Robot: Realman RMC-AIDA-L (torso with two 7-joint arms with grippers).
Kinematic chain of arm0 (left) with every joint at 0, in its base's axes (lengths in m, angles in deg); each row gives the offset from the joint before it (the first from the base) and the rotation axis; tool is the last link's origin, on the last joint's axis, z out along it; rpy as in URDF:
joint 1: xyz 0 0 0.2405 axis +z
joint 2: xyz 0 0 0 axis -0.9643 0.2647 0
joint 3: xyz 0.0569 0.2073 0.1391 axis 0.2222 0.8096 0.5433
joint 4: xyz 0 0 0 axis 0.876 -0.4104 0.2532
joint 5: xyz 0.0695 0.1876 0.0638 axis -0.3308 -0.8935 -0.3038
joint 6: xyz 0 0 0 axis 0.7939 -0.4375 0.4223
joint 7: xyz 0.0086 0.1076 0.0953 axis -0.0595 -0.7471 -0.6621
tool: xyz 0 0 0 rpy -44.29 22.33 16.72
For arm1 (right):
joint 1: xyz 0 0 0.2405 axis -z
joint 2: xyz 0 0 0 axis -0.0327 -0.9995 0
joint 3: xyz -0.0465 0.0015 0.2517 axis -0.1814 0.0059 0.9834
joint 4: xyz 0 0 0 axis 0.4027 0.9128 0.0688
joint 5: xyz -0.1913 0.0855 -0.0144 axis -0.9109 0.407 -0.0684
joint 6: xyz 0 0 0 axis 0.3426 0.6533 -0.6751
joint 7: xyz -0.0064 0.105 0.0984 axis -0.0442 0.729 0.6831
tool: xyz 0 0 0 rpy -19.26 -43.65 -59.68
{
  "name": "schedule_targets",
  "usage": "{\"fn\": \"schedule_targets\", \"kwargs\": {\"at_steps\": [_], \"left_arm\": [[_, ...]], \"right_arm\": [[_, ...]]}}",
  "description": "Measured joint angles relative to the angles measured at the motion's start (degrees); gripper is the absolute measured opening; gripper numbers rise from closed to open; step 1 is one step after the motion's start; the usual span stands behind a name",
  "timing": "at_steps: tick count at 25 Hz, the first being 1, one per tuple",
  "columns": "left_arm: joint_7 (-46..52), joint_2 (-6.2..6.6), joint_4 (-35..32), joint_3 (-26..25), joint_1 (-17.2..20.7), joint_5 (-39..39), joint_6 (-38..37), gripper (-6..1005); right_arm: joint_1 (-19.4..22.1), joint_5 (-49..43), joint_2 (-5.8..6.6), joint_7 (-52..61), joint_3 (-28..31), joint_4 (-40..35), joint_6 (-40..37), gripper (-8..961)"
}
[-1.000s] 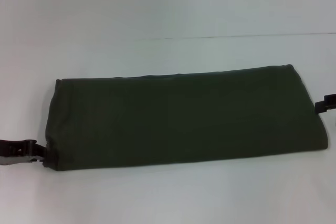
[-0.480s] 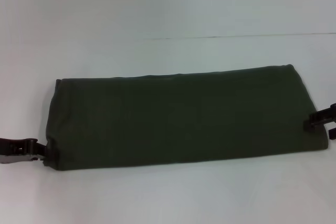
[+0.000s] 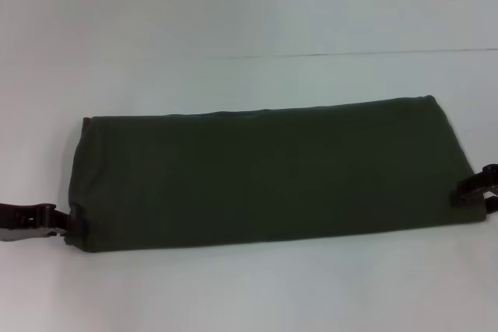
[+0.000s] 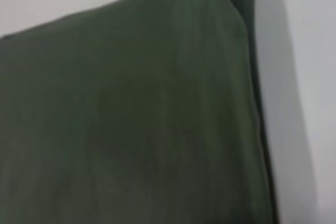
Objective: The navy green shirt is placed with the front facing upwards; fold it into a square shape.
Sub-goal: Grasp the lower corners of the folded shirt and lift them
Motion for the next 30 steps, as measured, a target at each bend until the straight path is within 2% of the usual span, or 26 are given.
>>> {"fn": "schedule_targets", "kwargs": {"at_steps": [3,13,18,24,30], "left_arm": [[0.0,0.00,0.0,-0.1,0.0,0.0,0.0,45],[0.1,0.06,-0.1,-0.1,-0.1,0.1,0.0,45],[0.1,0.08,-0.1,-0.1,-0.2,0.1,0.0,45],[0.2,0.18,-0.1,-0.1,-0.2,-0.3,-0.6,45],[0.4,0.49,-0.2,-0.1,-0.2,-1.4,-3.3,44]], "right_arm": [[0.2,-0.2,-0.19,0.1,-1.1,-0.1,1.1,708],[0.0,-0.2,-0.17,-0.1,-1.1,0.1,1.0,466],[-0.1,-0.2,-0.16,-0.3,-1.1,0.1,0.9,223],[-0.2,-0.2,-0.06,-0.7,-1.1,0.1,0.0,13],[-0.1,-0.3,0.51,-2.4,-1.3,-0.2,-3.9,12]]}}
